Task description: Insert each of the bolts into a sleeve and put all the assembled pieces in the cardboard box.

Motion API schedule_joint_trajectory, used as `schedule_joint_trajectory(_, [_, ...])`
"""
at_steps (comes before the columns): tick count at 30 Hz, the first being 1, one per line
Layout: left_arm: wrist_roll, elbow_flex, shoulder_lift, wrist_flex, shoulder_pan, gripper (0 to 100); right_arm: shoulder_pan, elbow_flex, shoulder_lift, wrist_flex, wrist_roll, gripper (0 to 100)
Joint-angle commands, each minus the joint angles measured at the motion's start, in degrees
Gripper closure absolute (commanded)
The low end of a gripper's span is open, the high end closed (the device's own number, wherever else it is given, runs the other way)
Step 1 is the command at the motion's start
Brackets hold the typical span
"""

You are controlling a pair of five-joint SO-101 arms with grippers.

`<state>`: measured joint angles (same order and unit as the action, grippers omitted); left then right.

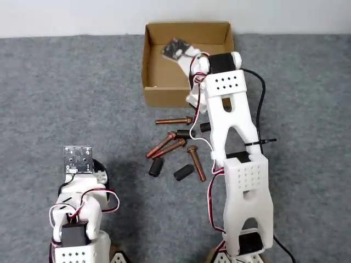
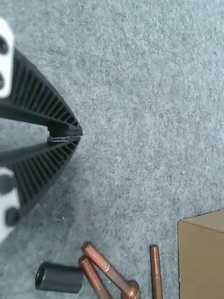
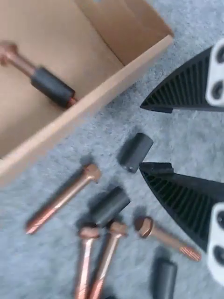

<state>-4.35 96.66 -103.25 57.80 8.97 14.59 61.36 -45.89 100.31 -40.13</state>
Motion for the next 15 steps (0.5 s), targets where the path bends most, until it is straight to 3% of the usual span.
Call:
schedule_joint_trajectory(1, [0.62, -0.13, 0.00, 0.26, 0.44, 100, -1.71, 2.73, -1.19, 2.51, -6.42, 82.9])
schedule_joint_trajectory(7, [0.62, -0.13, 0.00, 0.26, 0.53, 100, -3.12, 2.73, -5.85, 2.59, -14.95, 80.4])
schedule_joint_trajectory(15, [0.62, -0.13, 0.00, 0.26, 0.53, 100, -3.91, 2.64, -8.66, 2.59, -18.46, 75.3])
